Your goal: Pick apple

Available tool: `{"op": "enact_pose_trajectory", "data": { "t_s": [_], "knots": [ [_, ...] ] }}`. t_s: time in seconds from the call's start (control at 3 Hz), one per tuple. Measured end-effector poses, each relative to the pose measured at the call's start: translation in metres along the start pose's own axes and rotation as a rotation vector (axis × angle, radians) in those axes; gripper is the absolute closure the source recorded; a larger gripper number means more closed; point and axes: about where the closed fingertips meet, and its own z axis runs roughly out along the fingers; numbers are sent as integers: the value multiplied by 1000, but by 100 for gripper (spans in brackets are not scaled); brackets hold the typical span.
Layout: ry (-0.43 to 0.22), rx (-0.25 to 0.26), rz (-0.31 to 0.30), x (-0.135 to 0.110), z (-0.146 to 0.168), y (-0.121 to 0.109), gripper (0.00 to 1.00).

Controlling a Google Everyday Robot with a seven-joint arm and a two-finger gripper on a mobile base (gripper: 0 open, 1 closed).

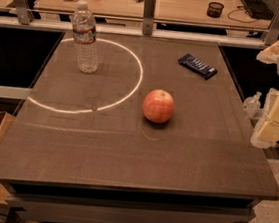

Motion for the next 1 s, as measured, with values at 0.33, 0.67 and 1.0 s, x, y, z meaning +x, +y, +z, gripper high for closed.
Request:
{"op": "enact_pose_trajectory", "data": {
  "t_s": [0.33, 0.67, 1.0],
  "knots": [
    [0, 0, 0, 0, 0, 0, 0],
    [-86, 10, 34, -9, 8, 5, 0],
    [-259, 24, 61, -16, 31, 10, 0]
  ]
}}
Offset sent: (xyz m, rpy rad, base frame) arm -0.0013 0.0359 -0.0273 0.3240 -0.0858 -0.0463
